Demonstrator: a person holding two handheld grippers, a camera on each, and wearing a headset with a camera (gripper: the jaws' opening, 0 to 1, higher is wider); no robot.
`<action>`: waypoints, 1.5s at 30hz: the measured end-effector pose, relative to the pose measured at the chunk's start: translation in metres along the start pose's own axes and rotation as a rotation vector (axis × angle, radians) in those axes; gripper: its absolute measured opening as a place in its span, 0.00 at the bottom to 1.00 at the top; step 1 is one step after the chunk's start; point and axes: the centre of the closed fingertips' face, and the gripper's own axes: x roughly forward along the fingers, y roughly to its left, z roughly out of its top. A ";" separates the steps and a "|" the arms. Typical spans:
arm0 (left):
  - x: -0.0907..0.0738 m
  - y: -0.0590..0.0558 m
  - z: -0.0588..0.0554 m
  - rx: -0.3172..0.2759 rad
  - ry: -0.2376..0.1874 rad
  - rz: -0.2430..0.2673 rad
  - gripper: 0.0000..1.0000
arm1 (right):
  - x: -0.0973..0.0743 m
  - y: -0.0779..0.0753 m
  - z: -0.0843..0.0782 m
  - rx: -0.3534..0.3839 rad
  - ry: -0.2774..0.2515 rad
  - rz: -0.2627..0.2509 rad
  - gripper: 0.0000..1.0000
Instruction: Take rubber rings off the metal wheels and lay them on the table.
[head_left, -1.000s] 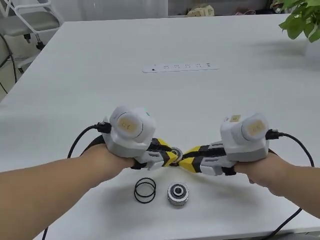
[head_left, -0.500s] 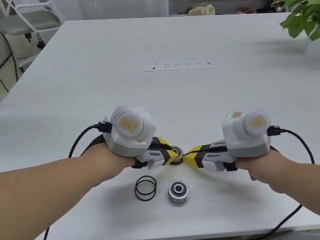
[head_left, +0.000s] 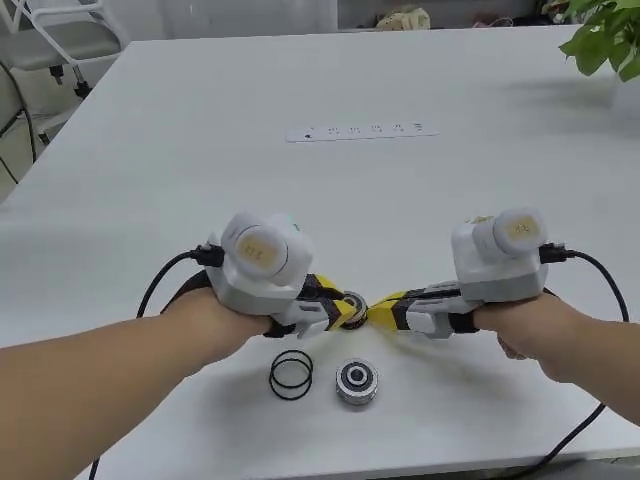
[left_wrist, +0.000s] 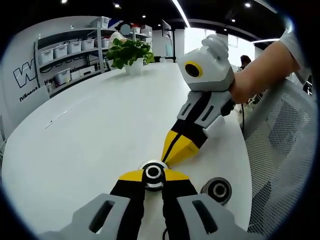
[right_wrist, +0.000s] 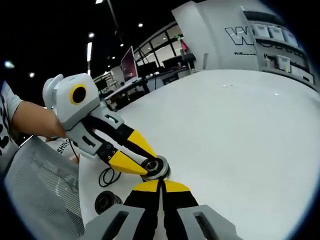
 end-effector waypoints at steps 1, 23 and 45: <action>0.000 0.000 0.000 0.000 0.000 0.001 0.07 | 0.000 0.000 0.000 0.006 -0.002 0.000 0.00; 0.000 -0.001 0.000 -0.001 -0.001 0.009 0.07 | -0.003 0.000 0.004 0.138 -0.032 0.018 0.00; -0.002 -0.004 -0.001 -0.020 0.004 0.043 0.07 | -0.003 -0.001 0.012 0.086 -0.060 -0.036 0.00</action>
